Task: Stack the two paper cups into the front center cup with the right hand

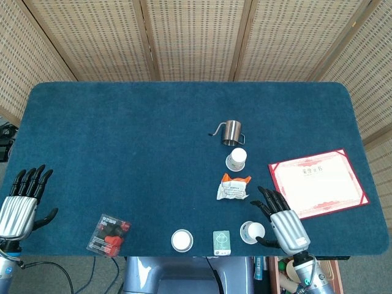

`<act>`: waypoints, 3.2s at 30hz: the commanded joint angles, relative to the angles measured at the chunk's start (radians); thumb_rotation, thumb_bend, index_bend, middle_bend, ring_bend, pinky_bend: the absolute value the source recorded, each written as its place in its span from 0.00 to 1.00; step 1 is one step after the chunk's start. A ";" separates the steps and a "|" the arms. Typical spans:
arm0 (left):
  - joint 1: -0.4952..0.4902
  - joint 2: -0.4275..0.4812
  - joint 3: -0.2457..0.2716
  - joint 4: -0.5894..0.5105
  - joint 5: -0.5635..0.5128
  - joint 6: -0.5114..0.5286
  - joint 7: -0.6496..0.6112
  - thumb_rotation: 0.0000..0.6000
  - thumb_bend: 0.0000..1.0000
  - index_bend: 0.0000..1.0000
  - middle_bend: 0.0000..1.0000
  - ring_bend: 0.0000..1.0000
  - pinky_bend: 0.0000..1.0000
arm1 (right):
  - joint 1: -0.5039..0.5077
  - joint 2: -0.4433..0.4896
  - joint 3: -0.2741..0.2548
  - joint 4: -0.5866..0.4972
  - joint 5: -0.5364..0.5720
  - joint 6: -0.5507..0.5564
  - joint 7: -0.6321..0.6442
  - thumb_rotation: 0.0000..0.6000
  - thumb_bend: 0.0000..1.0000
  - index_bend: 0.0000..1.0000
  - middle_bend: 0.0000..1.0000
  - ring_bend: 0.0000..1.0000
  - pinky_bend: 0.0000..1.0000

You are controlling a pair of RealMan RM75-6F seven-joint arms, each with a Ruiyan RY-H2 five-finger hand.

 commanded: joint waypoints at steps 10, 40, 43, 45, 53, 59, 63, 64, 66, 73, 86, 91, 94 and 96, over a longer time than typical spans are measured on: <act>-0.001 -0.001 0.002 -0.001 0.002 -0.003 0.007 1.00 0.26 0.00 0.00 0.00 0.00 | -0.011 -0.032 -0.040 -0.009 -0.009 -0.004 -0.029 1.00 0.05 0.28 0.00 0.00 0.00; -0.002 -0.006 0.004 0.001 0.010 0.001 0.008 1.00 0.26 0.00 0.00 0.00 0.00 | 0.029 -0.088 -0.019 0.065 0.127 -0.085 -0.040 1.00 0.05 0.31 0.00 0.00 0.00; -0.003 -0.005 0.005 0.002 0.009 -0.003 0.010 1.00 0.26 0.00 0.00 0.00 0.00 | 0.030 -0.085 -0.018 0.069 0.135 -0.086 -0.036 1.00 0.05 0.31 0.00 0.00 0.00; -0.004 -0.006 0.005 0.001 0.009 -0.005 0.013 1.00 0.26 0.00 0.00 0.00 0.00 | 0.032 -0.083 -0.018 0.070 0.138 -0.086 -0.035 1.00 0.05 0.31 0.00 0.00 0.00; -0.004 -0.006 0.006 0.002 0.012 -0.004 0.012 1.00 0.26 0.00 0.00 0.00 0.00 | 0.043 -0.084 -0.011 0.082 0.156 -0.098 -0.024 1.00 0.05 0.34 0.00 0.00 0.00; -0.004 -0.007 0.005 0.002 0.015 -0.001 0.011 1.00 0.26 0.00 0.00 0.00 0.00 | 0.047 -0.088 -0.013 0.094 0.169 -0.105 -0.019 1.00 0.05 0.35 0.00 0.00 0.00; -0.005 -0.007 0.005 0.003 0.016 -0.001 0.007 1.00 0.26 0.00 0.00 0.00 0.00 | 0.050 -0.091 -0.014 0.101 0.175 -0.109 -0.016 1.00 0.05 0.36 0.00 0.00 0.00; -0.004 -0.007 0.006 0.003 0.017 -0.001 0.006 1.00 0.26 0.00 0.00 0.00 0.00 | 0.050 -0.092 -0.014 0.102 0.176 -0.109 -0.016 1.00 0.05 0.36 0.00 0.00 0.00; -0.005 -0.008 0.006 0.004 0.017 -0.001 0.002 1.00 0.26 0.00 0.00 0.00 0.00 | 0.051 -0.092 -0.014 0.103 0.177 -0.108 -0.014 1.00 0.05 0.38 0.00 0.00 0.00; -0.005 -0.008 0.006 0.005 0.020 0.001 -0.001 1.00 0.26 0.00 0.00 0.00 0.00 | 0.053 -0.092 -0.015 0.101 0.174 -0.104 -0.013 1.00 0.05 0.47 0.00 0.00 0.00; -0.004 -0.006 0.006 0.009 0.021 0.005 -0.008 1.00 0.26 0.00 0.00 0.00 0.00 | 0.060 -0.085 -0.011 0.085 0.174 -0.096 -0.025 1.00 0.06 0.52 0.02 0.00 0.00; -0.004 -0.006 0.006 0.008 0.021 0.004 -0.007 1.00 0.26 0.00 0.00 0.00 0.00 | 0.074 -0.062 0.009 0.039 0.165 -0.087 -0.056 1.00 0.06 0.52 0.02 0.00 0.00; -0.004 -0.005 0.006 0.007 0.022 0.005 -0.007 1.00 0.26 0.00 0.00 0.00 0.00 | 0.082 -0.052 0.017 0.014 0.160 -0.084 -0.075 1.00 0.06 0.52 0.02 0.00 0.00; -0.003 -0.004 0.006 0.007 0.023 0.008 -0.010 1.00 0.26 0.00 0.00 0.00 0.00 | 0.091 -0.045 0.024 -0.014 0.153 -0.083 -0.093 1.00 0.06 0.52 0.02 0.00 0.00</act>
